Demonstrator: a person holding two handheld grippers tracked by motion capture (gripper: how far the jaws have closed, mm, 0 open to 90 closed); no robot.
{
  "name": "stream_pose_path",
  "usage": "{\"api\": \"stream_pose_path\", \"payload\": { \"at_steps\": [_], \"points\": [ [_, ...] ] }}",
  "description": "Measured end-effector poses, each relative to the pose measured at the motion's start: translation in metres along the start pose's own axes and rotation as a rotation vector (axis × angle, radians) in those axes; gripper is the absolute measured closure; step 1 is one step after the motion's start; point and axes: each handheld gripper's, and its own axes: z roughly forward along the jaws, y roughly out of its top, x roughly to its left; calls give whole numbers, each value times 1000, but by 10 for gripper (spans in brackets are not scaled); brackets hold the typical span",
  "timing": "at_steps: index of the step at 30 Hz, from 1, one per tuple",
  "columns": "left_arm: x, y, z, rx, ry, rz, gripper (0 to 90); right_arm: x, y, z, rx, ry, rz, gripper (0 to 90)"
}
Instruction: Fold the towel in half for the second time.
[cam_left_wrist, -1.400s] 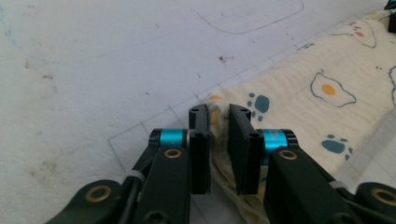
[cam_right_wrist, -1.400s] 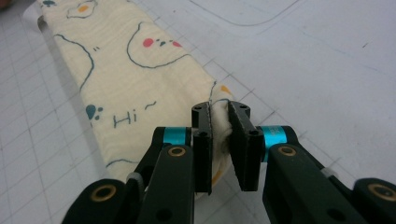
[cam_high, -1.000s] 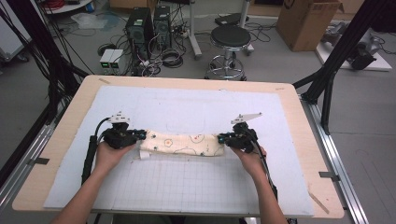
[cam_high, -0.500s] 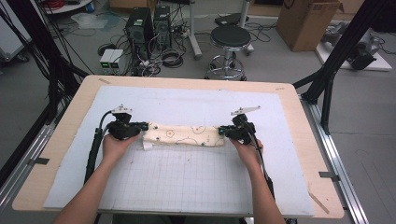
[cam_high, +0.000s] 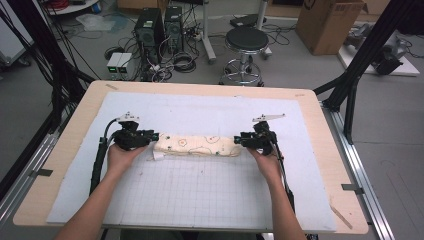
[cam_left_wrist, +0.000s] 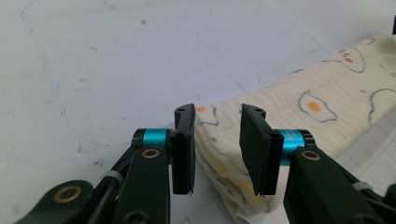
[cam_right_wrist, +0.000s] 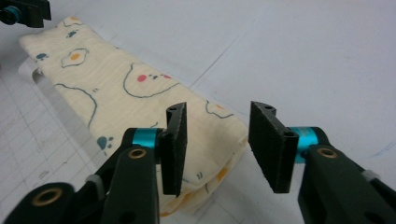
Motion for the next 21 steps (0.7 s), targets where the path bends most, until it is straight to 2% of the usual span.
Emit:
{"api": "stream_pose_path", "payload": {
  "at_steps": [3, 11, 17, 21],
  "points": [
    [-5, 1, -5, 8, -3, 32, 628, 4, 1, -5, -6, 13, 4, 473],
    [-10, 0, -23, -51, -39, 39, 592, 13, 1, -15, -28, 37, -18, 392],
    [-10, -7, -33, -51, -63, 44, 547, 18, 2, -21, -55, 30, -34, 307],
    [-14, -11, -40, -66, -57, 65, 490, 25, 2, -23, -44, 11, -48, 264]
  ]
}}
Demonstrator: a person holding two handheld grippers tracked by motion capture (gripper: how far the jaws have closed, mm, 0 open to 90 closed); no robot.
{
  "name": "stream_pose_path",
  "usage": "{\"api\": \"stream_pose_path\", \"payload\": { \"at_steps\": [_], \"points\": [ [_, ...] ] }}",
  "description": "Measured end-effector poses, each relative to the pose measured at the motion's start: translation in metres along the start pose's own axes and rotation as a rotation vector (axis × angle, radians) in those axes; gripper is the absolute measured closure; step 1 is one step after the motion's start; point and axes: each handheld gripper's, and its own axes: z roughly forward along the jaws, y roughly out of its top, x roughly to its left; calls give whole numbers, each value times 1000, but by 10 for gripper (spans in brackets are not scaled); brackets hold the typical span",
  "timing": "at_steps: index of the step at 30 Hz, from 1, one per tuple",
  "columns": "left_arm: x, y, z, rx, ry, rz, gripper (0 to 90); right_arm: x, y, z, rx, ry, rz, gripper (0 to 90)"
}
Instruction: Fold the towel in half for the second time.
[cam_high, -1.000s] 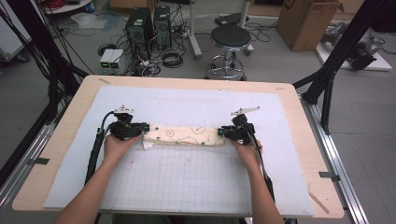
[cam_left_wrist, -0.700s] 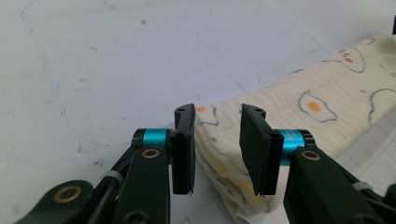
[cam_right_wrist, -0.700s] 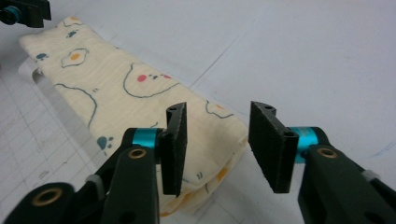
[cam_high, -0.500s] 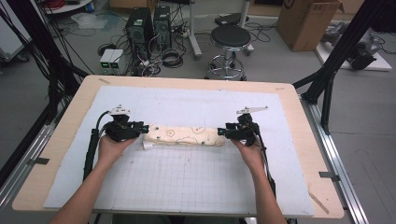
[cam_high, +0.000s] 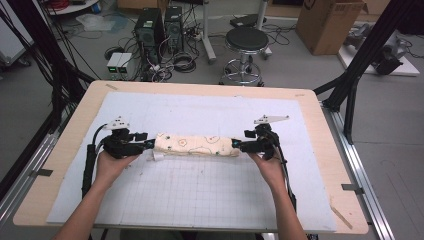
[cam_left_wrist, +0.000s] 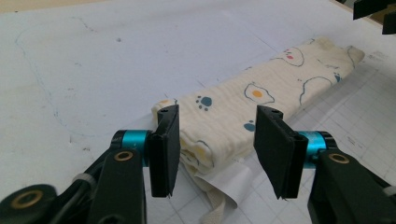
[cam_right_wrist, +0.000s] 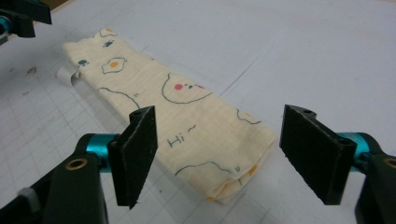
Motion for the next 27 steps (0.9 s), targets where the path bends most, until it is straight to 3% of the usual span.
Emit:
{"api": "stream_pose_path", "payload": {
  "at_steps": [4, 8, 13, 20, 27],
  "points": [
    [-4, -4, -6, -4, 6, -2, 397, 8, -1, -3, -3, -21, -31, 212],
    [-8, -7, -11, 3, 8, 14, 342, 10, -3, -5, -7, -29, -22, 155],
    [-14, -10, -18, 1, 5, 42, 325, 11, -8, -9, -19, -30, -10, 126],
    [-15, -19, -24, -36, 19, 42, 322, 13, -20, -11, -9, -52, -23, 125],
    [-18, -26, -30, -41, 27, 40, 314, 15, -29, -18, -29, -56, -16, 125]
  ]
}}
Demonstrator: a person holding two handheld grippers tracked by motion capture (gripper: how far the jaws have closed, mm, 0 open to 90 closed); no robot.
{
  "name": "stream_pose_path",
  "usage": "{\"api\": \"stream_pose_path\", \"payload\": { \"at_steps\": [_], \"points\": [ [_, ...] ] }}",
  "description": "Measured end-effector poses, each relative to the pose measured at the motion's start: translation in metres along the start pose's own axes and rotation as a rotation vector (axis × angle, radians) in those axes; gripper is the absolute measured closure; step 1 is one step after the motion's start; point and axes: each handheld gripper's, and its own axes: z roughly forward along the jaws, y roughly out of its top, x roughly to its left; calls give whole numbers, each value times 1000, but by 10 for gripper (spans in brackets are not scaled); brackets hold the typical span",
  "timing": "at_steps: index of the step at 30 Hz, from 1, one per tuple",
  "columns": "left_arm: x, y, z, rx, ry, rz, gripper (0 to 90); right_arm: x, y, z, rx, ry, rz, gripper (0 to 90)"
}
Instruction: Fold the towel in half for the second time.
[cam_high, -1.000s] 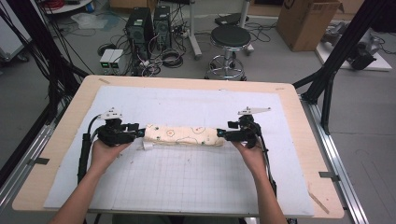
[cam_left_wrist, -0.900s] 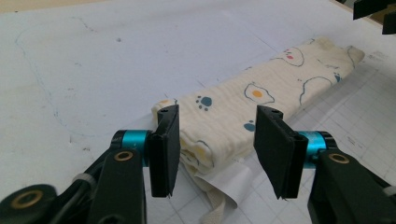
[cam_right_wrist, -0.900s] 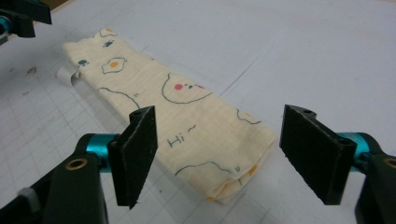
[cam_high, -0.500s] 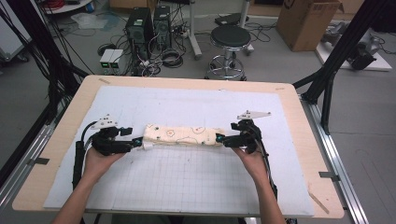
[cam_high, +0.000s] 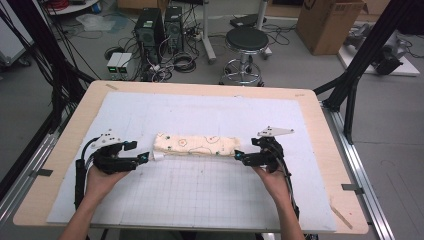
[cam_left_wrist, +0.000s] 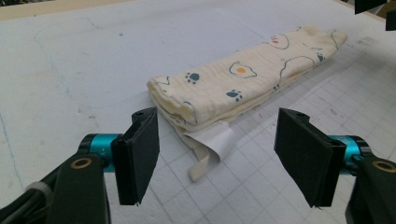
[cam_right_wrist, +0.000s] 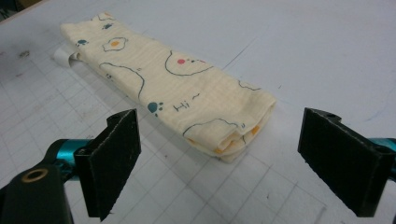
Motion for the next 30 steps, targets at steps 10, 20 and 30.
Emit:
{"api": "stream_pose_path", "payload": {
  "at_steps": [10, 20, 30],
  "points": [
    [-5, -6, -3, 23, -1, 21, 314, 2, -13, -10, -15, -20, -4, 122],
    [-10, -13, -12, 5, -3, 28, 314, 10, -21, -21, -25, -36, -31, 122],
    [-14, -20, -23, -5, -3, 31, 314, 10, -30, -32, -51, -38, -23, 122]
  ]
}}
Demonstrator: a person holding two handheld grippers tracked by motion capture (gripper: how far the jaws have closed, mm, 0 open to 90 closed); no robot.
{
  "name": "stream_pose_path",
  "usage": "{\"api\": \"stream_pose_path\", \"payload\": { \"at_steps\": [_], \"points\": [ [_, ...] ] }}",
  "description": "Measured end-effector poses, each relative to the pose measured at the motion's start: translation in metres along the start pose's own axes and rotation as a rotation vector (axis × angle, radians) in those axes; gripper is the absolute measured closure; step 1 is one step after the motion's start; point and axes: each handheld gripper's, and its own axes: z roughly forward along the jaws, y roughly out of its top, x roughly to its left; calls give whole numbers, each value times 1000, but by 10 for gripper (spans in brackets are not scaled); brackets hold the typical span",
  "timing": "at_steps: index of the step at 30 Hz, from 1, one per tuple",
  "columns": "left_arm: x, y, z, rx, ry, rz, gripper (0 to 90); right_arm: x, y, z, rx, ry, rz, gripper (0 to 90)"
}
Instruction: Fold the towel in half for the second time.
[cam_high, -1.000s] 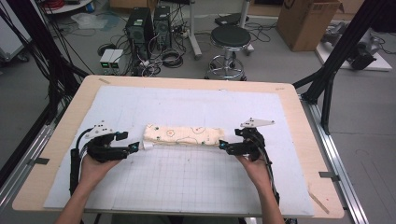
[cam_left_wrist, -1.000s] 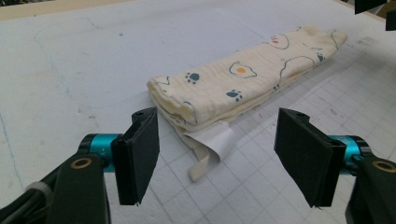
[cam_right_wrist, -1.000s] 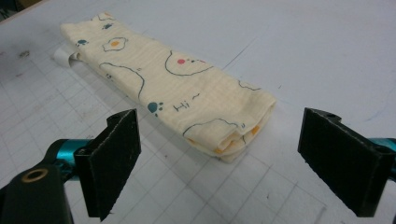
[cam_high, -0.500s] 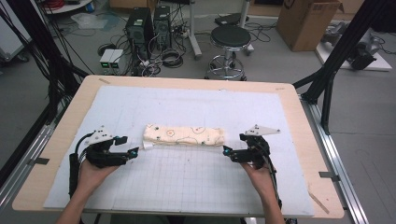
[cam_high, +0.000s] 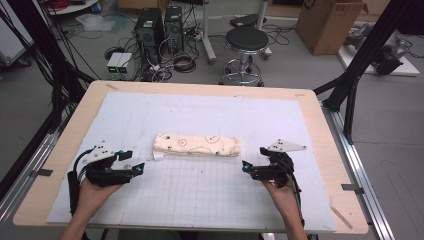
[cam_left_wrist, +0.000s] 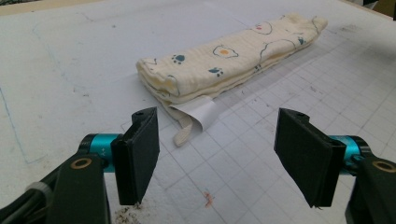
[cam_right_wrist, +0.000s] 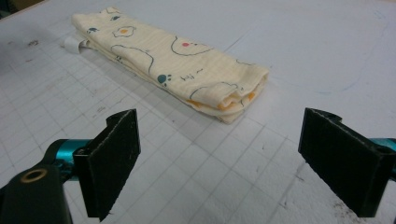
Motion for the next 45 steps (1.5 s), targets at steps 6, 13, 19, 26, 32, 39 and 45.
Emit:
{"api": "stream_pose_path", "payload": {
  "at_steps": [6, 13, 19, 26, 32, 39, 45],
  "points": [
    [-2, -4, -5, -4, -3, 3, 312, 0, -6, -7, 1, -12, -9, 122],
    [-5, -7, -10, -9, 1, 9, 304, 0, -12, -12, 3, -10, -5, 122],
    [-7, -12, -15, 1, 11, 15, 294, 1, -16, -17, -1, -14, -10, 122],
    [-9, -17, -21, 6, 21, 19, 289, 1, -22, -25, 2, -27, -9, 122],
    [-11, -20, -25, 5, 27, 22, 287, 2, -27, -32, 1, -31, -9, 122],
    [-16, -25, -30, 10, 42, 23, 283, 3, -32, -39, -2, -37, -8, 122],
    [-19, -29, -33, 19, 53, 27, 283, 4, -36, -43, -3, -44, -7, 122]
  ]
}}
